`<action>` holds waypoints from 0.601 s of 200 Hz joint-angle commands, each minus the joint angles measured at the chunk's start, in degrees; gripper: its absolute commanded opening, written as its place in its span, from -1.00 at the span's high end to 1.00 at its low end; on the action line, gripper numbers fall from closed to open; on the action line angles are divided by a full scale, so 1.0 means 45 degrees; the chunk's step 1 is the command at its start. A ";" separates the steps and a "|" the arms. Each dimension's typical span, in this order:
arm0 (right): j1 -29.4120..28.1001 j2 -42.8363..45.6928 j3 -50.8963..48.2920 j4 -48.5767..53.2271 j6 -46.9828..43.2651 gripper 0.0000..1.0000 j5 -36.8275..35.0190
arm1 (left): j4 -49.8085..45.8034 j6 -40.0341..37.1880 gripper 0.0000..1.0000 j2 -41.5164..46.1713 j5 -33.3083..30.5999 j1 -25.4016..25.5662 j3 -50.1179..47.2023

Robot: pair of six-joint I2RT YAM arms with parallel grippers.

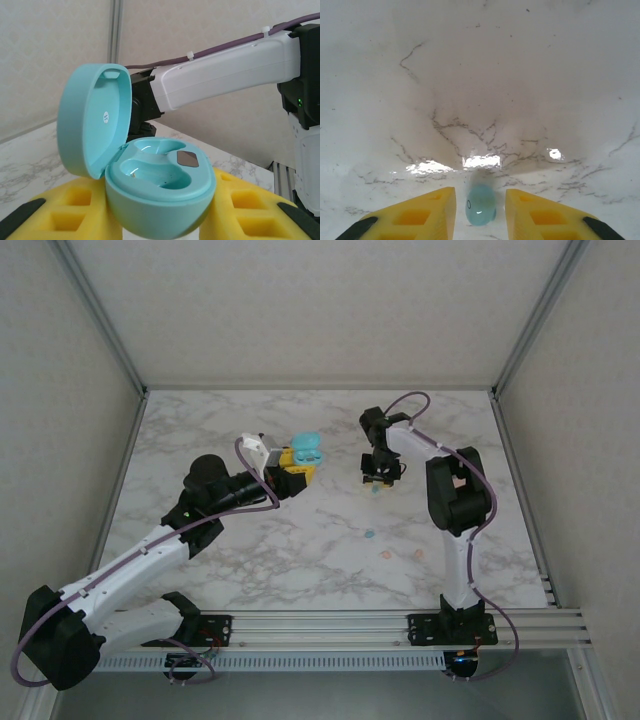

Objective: Insert the wireless bluetooth earbuds into the charging case

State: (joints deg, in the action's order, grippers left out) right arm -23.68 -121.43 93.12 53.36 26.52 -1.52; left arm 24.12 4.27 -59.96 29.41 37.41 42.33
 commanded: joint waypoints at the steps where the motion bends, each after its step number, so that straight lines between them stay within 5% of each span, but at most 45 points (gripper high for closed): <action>1: -0.0021 -0.0430 0.0436 0.0415 -0.0072 0.36 -0.0109 | 0.0089 -0.0207 0.54 0.0275 -0.0133 0.0079 0.0379; 120: -0.0032 -0.0714 0.0186 0.0296 -0.0224 0.46 0.0015 | 0.0104 -0.0207 0.54 0.0230 -0.0149 0.0077 0.0360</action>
State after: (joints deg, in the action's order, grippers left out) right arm -23.68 -123.79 93.86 53.82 26.11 -1.52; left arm 24.12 4.27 -59.96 29.41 37.41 42.33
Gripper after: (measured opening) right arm 0.277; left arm 0.355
